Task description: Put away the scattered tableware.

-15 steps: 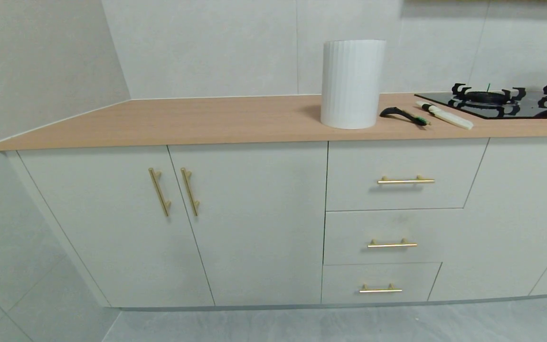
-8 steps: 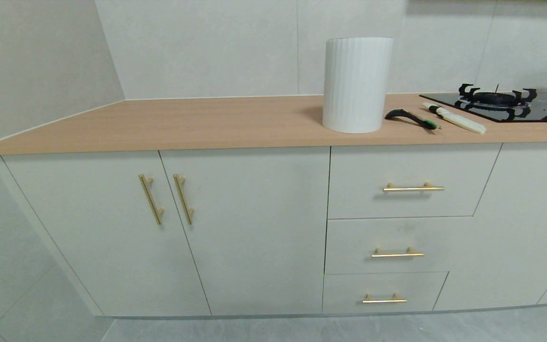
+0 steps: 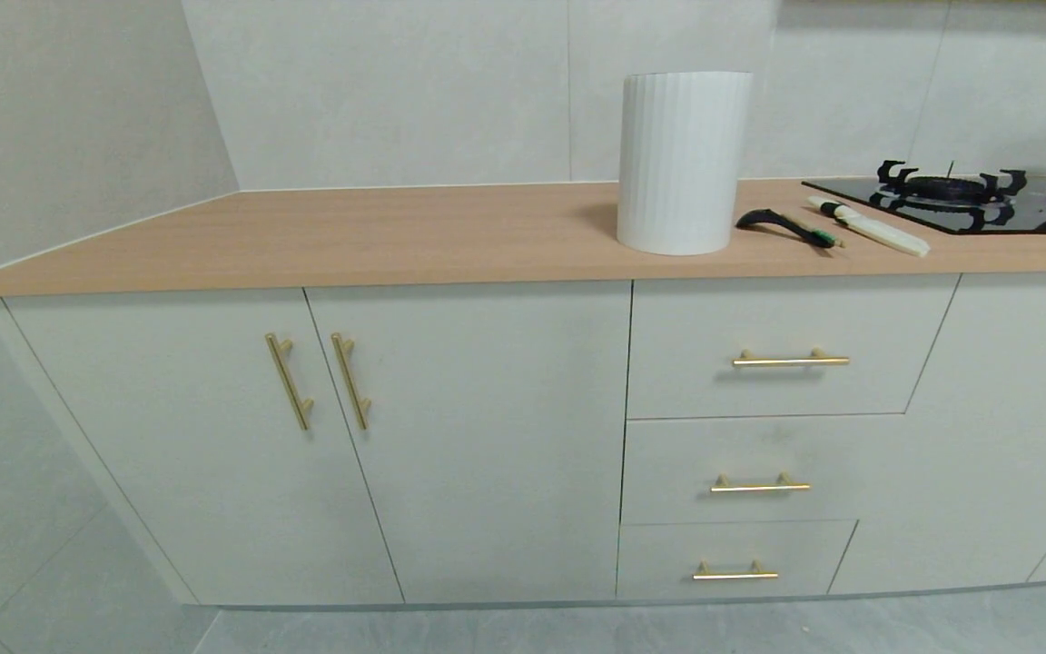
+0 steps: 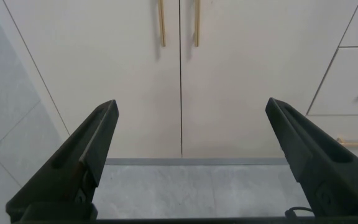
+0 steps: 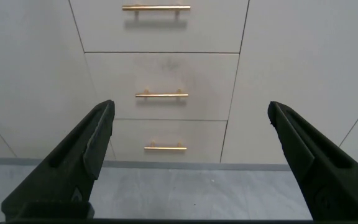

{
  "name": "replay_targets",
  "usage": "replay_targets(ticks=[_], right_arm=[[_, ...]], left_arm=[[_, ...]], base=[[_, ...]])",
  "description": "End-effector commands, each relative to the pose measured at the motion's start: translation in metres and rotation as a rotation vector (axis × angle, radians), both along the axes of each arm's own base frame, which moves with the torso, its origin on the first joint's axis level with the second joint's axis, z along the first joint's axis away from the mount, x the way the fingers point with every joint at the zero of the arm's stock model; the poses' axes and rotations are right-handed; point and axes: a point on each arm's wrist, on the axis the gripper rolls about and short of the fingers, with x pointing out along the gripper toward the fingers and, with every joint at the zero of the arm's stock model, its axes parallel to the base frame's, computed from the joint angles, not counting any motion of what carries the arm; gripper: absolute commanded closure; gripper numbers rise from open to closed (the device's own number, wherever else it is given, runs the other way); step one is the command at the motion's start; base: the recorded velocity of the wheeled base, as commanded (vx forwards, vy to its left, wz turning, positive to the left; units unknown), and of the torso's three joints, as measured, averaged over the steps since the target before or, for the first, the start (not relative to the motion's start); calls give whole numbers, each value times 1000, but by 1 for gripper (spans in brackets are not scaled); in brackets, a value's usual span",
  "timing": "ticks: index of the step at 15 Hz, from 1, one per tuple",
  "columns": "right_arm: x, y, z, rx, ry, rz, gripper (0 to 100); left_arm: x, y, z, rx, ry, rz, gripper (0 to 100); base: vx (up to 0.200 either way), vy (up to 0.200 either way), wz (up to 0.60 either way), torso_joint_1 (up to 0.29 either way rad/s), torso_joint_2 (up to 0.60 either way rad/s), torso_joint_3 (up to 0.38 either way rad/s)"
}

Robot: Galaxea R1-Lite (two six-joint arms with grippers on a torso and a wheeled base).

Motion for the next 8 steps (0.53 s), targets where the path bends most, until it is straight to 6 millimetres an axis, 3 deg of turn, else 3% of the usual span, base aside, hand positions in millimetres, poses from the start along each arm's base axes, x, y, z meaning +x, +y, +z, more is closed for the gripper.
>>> replay_targets(ticks=[1, 3, 6, 8], right_arm=[[-15, 0, 50, 40, -132, 28, 0], [-7, 0, 59, 37, -23, 112, 0], [37, 5, 64, 52, 297, 241, 0], [62, 7, 76, 67, 404, 278, 0]], left_arm=[[0, 0, 0, 0, 0, 1, 0], [0, 0, 0, 0, 0, 1, 0], [0, 0, 0, 0, 1, 1, 0], [0, 0, 0, 0, 0, 1, 0]], base=[[0, 0, 0, 0, 0, 0], [0, 0, 0, 0, 0, 0], [0, 0, 0, 0, 0, 0], [0, 0, 0, 0, 0, 0]])
